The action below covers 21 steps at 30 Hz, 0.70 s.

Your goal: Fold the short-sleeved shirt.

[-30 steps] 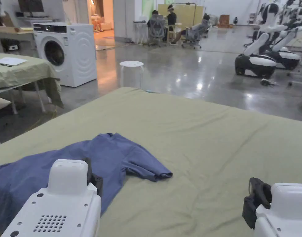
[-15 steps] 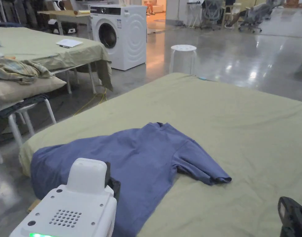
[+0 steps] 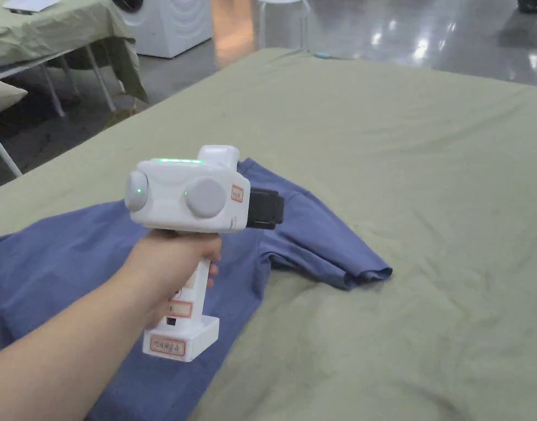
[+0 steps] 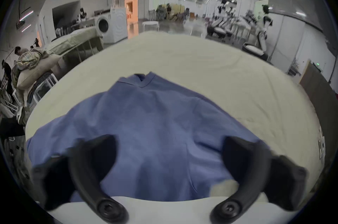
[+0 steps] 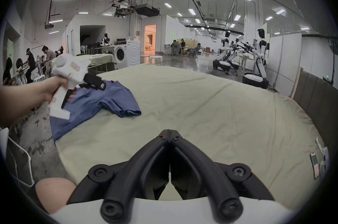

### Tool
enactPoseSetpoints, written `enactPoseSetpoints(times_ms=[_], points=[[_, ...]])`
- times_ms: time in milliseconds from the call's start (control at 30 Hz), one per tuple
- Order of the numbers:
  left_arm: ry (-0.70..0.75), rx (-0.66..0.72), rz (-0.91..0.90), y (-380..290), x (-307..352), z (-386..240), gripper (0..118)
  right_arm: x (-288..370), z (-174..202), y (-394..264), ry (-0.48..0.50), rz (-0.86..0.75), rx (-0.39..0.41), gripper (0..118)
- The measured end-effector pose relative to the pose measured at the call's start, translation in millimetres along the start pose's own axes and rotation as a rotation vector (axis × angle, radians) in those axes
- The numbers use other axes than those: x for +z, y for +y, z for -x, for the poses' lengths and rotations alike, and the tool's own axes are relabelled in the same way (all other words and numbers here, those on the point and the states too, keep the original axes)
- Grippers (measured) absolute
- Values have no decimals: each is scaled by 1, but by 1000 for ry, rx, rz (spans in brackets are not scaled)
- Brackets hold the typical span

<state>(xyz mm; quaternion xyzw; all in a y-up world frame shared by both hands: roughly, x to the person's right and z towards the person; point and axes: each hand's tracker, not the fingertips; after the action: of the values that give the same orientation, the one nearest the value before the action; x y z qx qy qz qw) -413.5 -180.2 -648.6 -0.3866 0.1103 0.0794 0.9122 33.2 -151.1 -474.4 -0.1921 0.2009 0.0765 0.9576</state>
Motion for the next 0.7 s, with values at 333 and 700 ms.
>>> enactPoseSetpoints(times_ms=[333, 700], points=[[119, -12, 137, -1, -51, 0, 85, -9, -6, -18, 15, 35, 6, 1], [47, -44, -93, 19, 50, -26, 1, 30, -31, -12, 24, -42, -147, 1]])
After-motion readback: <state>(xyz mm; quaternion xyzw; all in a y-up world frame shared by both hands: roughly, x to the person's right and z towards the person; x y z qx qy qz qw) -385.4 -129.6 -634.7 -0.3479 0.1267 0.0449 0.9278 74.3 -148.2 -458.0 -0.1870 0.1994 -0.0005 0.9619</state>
